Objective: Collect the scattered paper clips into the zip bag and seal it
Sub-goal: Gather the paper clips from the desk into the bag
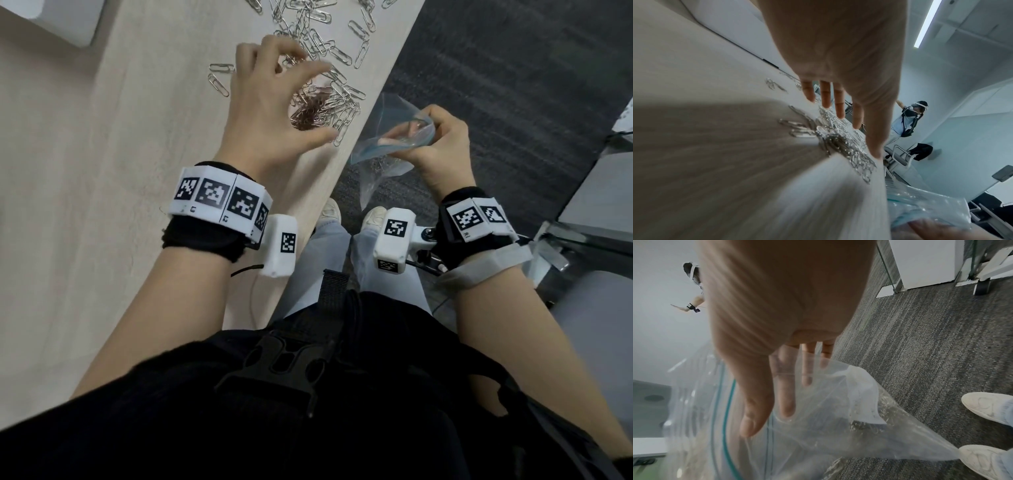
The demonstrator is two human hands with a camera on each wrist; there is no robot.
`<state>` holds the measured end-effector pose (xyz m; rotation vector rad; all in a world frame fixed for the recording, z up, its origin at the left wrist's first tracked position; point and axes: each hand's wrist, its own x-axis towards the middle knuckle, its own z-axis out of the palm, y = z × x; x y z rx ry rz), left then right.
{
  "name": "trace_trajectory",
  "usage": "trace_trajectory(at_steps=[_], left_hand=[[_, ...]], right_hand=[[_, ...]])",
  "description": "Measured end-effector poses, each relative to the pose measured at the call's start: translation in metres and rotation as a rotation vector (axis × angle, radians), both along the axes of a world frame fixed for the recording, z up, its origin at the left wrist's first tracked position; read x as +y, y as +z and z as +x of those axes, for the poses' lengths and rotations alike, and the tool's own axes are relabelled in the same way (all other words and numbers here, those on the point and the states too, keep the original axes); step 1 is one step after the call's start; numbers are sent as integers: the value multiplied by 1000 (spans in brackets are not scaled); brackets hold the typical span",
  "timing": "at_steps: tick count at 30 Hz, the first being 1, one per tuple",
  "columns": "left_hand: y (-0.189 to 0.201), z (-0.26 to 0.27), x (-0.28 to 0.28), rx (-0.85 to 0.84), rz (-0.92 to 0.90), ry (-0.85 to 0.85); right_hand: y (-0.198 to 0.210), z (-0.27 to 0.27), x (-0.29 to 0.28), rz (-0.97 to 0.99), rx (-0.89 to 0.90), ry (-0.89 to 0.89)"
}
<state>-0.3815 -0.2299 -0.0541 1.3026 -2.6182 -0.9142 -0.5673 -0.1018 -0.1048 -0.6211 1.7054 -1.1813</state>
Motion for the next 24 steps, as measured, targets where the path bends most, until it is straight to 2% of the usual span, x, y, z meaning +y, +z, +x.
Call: trace_trajectory(at_steps=[3,7,10,17,21,24], left_hand=[[4,-9,-3,-169,-7,-124],[-1,-24,-7,-296,-14,-96],[-8,-25,-6,-262,35,-85],[-7,-19,5,-47,23,-90],[-1,-16,8,-97,-66,-89],[6,-18,2,-187,6,-106]], right_hand=[[0,0,-1,5,12,7],[-1,-1,-3,7,28,14],[0,-2,-3,8,35,20],[1,-1,-2,18,31,20],[2,-2,-1,10,36,20],[2,-2,0,11,40,26]])
